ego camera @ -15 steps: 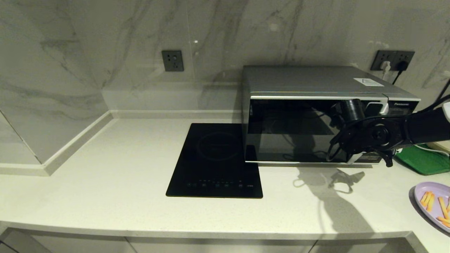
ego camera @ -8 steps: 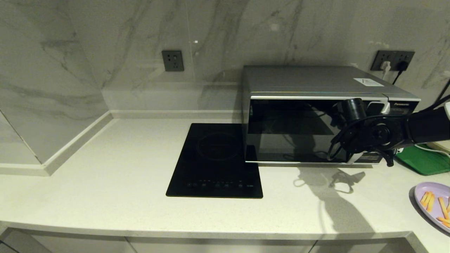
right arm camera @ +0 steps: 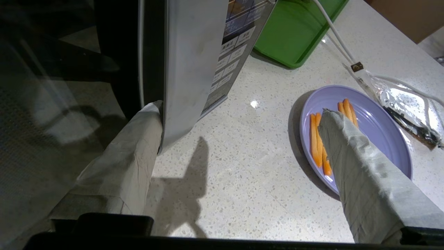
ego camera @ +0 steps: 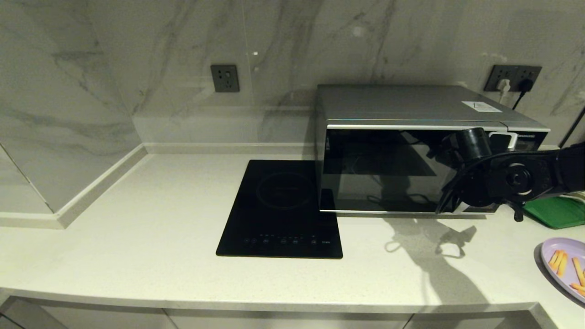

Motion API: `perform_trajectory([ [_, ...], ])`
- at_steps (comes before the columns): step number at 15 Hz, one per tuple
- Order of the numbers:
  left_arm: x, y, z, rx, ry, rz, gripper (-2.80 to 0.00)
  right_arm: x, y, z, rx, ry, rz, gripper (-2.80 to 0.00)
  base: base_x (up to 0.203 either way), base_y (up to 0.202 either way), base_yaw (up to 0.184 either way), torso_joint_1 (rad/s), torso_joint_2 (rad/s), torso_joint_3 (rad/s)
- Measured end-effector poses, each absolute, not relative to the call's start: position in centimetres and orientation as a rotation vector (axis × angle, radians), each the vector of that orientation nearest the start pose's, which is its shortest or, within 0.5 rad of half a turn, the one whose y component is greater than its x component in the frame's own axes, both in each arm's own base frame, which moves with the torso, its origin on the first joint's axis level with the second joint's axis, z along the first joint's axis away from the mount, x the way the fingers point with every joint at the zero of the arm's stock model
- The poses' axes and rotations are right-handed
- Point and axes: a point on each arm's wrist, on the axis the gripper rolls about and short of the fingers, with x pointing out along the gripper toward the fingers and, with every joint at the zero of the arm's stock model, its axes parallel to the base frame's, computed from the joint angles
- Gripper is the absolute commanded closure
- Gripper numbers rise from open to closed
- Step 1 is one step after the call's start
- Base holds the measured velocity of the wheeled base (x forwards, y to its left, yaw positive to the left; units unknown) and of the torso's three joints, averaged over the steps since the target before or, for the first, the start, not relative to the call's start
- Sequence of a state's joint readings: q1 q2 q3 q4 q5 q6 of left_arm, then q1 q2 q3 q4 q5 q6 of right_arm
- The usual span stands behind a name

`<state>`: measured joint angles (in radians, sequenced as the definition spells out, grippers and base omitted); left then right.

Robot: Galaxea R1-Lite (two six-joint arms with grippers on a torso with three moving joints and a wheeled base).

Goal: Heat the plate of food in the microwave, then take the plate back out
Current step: Open the microwave oven

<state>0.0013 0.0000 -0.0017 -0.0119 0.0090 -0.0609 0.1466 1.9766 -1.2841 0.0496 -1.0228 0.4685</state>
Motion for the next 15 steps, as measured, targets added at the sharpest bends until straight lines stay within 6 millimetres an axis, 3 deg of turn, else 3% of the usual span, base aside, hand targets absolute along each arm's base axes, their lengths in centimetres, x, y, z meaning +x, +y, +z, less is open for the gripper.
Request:
perform_trajectory([
  [5, -2.3, 0.0, 7.7, -0.061, -0.013, 0.009, 0.00, 36.2, 3.4, 16.3, 0.003, 0.429, -0.948, -2.80, 0.000, 0.000, 0.000, 0.000, 0.00, 0.000],
  [15, -2.3, 0.0, 7.7, -0.061, -0.013, 0.009, 0.00, 37.2, 2.2, 15.0, 0.013, 0.433, -0.998, -2.80, 0.000, 0.000, 0.000, 0.000, 0.00, 0.000],
])
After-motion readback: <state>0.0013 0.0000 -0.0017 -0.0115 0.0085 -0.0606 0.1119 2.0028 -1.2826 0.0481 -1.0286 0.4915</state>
